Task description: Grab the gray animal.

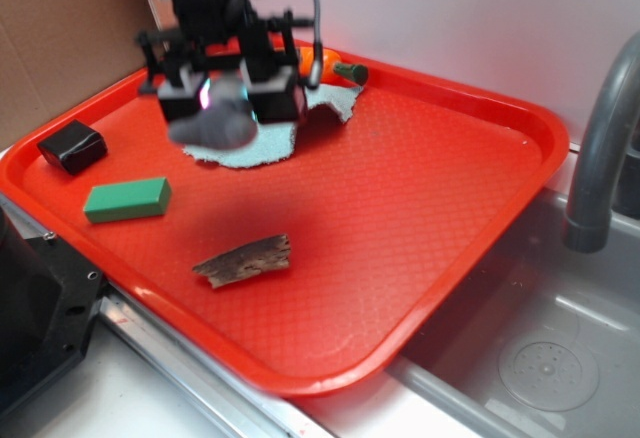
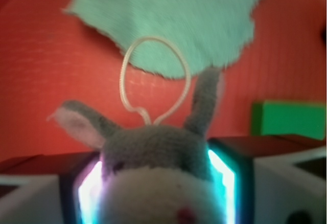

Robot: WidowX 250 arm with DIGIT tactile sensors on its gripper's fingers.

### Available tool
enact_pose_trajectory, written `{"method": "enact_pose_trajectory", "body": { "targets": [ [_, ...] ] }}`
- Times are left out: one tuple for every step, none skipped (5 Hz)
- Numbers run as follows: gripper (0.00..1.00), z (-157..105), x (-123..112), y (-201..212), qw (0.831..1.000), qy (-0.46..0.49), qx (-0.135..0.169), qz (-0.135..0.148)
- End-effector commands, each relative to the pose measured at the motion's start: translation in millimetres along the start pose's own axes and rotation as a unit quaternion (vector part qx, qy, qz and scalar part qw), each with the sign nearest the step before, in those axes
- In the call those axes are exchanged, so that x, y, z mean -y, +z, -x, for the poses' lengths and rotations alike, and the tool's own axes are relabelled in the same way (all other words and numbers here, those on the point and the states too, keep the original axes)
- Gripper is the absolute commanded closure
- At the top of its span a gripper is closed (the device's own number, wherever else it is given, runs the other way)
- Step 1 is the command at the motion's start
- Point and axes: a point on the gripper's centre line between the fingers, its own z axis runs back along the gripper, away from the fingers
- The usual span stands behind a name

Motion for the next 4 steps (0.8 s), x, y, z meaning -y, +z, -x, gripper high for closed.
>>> {"method": "enact_pose_trajectory", "body": {
  "targets": [
    [1.00, 0.5, 1.2, 86.7, 0.992, -0.122, 0.038, 0.018],
    [1.00, 9.4, -10.6, 115.7, 0.985, -0.162, 0.057, 0.037],
    [1.00, 13.5, -15.8, 123.6, 0.981, -0.181, 0.045, 0.046],
    [0.00, 1.6, -7.8, 122.9, 0.981, -0.191, -0.035, -0.023]
  ]
}}
